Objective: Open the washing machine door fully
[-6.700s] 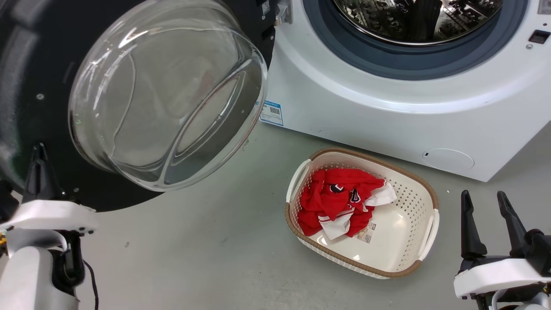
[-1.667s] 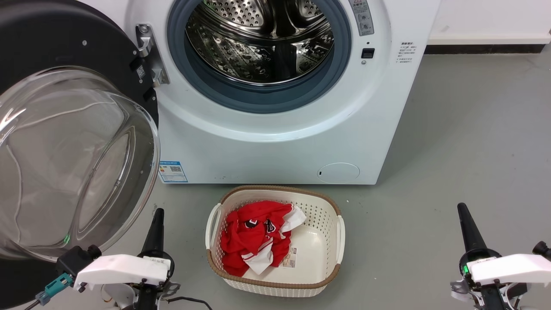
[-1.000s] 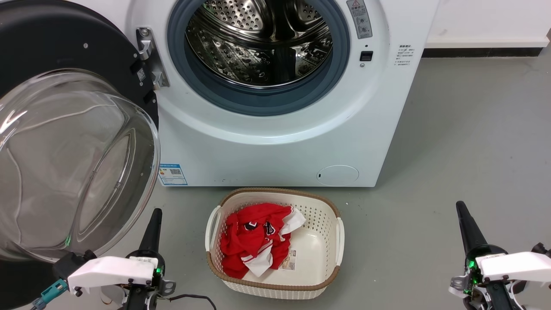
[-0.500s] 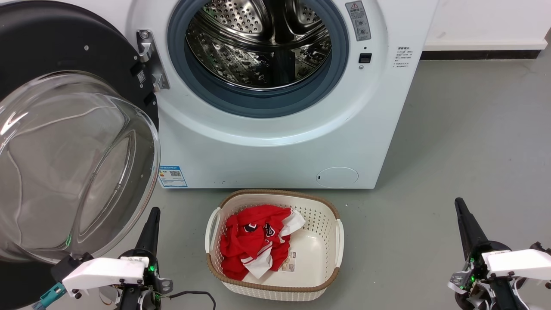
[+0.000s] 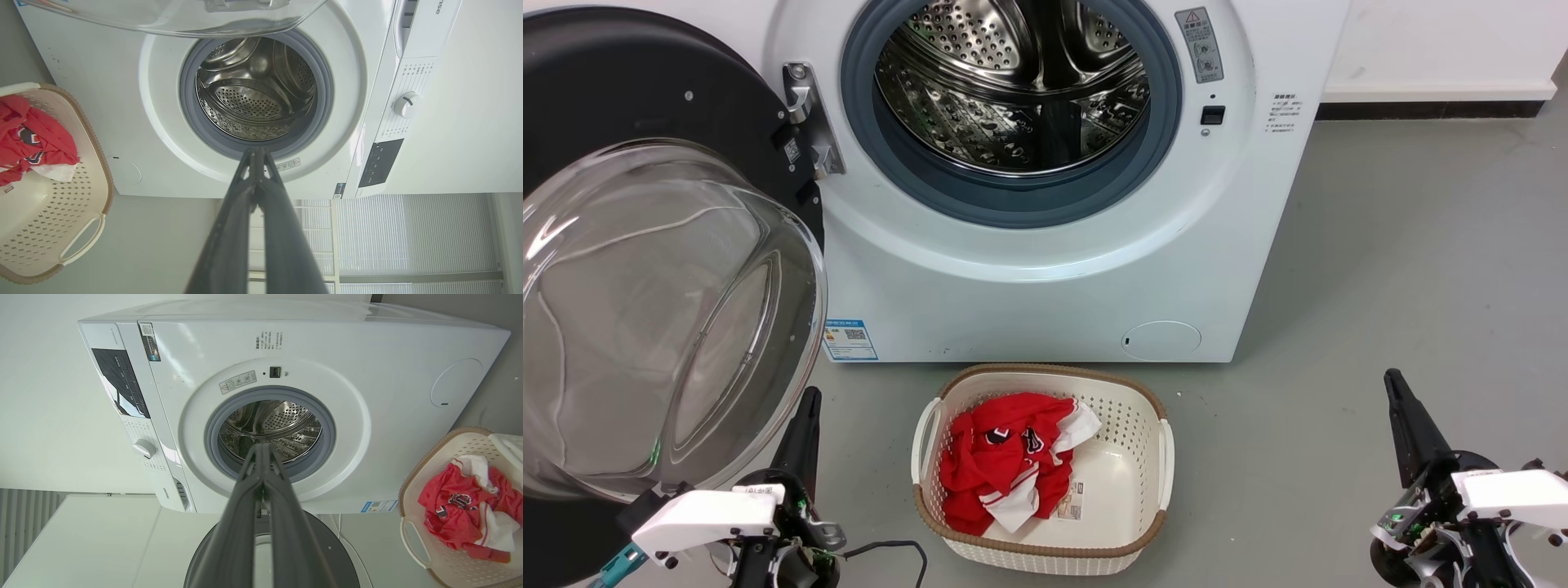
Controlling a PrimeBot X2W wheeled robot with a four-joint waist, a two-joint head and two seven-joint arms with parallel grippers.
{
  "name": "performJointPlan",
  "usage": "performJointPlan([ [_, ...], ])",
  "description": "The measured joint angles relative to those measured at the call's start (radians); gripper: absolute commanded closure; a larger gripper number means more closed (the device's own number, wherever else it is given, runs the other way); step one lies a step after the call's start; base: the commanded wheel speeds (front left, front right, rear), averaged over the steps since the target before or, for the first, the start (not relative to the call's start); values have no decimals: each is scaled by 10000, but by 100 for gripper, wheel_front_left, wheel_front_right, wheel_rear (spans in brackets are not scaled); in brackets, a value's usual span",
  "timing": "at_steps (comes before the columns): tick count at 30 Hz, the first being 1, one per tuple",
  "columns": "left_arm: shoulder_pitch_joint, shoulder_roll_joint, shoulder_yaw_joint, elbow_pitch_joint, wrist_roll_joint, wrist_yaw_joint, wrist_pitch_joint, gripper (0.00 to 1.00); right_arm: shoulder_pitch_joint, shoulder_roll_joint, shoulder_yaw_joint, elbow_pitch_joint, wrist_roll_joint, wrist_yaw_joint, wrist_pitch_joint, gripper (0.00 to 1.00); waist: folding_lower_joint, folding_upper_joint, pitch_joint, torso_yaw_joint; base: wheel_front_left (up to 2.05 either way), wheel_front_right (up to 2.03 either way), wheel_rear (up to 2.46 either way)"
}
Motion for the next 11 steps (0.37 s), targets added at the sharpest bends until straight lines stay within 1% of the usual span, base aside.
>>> performJointPlan([
  [5, -7, 0, 42, 23, -332, -56, 88, 100, -23, 2, -19, 35, 322, 0, 92, 100, 0, 0, -25, -5, 0, 0, 0],
  [11, -15, 0, 50, 27, -341, -67, 90, 100, -45, 6, -33, 40, 328, 0, 100, 100, 0, 0, -25, -5, 0, 0, 0],
])
